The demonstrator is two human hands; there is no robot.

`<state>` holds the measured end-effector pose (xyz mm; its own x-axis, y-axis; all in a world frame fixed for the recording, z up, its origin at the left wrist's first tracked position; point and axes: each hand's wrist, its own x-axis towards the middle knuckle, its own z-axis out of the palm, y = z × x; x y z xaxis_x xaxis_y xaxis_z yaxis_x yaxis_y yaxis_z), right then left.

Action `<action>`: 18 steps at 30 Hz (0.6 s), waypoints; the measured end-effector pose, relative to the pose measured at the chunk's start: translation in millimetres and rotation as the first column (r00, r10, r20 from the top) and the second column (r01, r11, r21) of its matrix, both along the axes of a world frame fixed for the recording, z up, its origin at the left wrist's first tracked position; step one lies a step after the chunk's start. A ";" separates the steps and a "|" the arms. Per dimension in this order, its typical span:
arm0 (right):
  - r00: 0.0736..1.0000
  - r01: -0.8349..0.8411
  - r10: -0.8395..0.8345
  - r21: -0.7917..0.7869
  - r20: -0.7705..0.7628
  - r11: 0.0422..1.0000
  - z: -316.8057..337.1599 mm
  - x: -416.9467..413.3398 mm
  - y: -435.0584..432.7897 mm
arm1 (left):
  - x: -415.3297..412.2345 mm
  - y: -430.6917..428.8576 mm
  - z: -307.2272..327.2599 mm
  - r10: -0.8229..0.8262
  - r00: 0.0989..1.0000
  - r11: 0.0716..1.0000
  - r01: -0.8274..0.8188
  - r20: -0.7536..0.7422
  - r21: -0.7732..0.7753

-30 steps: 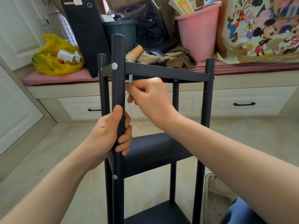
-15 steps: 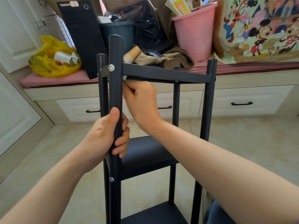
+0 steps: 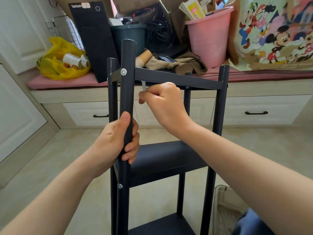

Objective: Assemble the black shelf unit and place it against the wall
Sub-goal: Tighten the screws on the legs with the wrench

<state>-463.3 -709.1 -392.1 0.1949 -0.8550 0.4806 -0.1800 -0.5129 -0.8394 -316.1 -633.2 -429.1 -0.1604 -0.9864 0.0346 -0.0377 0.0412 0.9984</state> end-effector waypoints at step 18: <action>0.996 -0.072 0.069 0.058 0.051 0.996 4.7 -0.2 3.3 | -2.6 -2.1 1.2 -0.015 1.000 1.000 0.015 0.000 0.003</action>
<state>-463.5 -705.8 -387.4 0.2335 -0.8675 0.4393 -0.1029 -0.4713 -0.8759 -318.7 -635.3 -427.9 -0.1756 -0.9840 0.0315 -0.0373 0.0386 0.9986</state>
